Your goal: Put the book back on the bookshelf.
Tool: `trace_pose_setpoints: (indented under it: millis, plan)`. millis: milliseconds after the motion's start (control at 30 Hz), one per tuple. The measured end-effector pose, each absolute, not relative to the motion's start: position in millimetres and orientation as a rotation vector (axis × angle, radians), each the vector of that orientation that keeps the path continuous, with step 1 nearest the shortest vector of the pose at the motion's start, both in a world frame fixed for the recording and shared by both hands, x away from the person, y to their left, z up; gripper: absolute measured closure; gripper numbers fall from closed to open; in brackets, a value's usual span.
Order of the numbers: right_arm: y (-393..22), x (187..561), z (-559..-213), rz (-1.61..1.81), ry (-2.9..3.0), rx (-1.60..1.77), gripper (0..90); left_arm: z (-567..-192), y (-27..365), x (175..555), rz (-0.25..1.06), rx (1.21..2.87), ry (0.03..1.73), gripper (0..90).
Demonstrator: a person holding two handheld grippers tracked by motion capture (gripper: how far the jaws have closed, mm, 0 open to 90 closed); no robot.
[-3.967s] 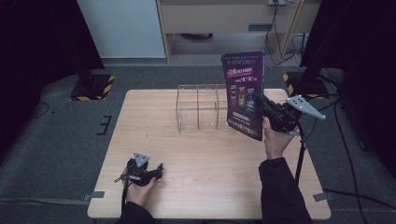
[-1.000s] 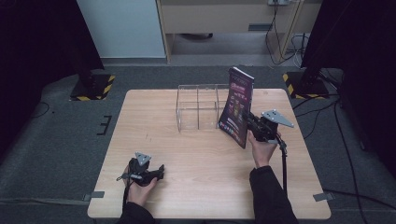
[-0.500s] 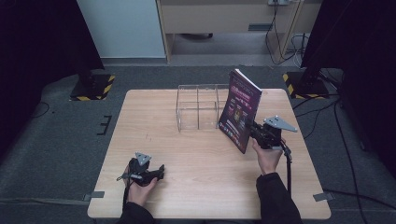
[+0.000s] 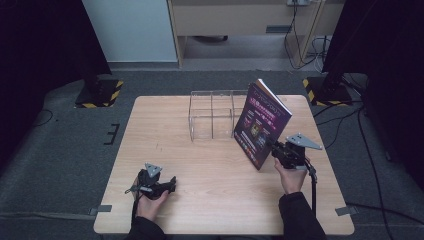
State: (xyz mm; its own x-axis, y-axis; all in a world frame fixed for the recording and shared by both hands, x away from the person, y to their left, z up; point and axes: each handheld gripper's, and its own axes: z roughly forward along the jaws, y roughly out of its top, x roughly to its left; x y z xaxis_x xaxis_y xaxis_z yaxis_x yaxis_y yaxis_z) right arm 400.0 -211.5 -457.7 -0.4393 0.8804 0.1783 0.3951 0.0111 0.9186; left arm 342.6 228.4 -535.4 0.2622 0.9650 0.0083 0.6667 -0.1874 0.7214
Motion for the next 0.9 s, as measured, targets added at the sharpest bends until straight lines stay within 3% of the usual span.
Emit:
trace_pose_setpoints:
  millis: [333, 900]
  plan:
    - [-215, 394, -456, 1.431, 1.84, 1.298, 79.1, -535, 228, 343, 0.637, 1.934, 1.473, 13.0]
    - [-231, 404, -401, 1.508, 1.699, 1.268, 76.4, -535, 228, 343, 0.634, 1.935, 1.471, 12.8]
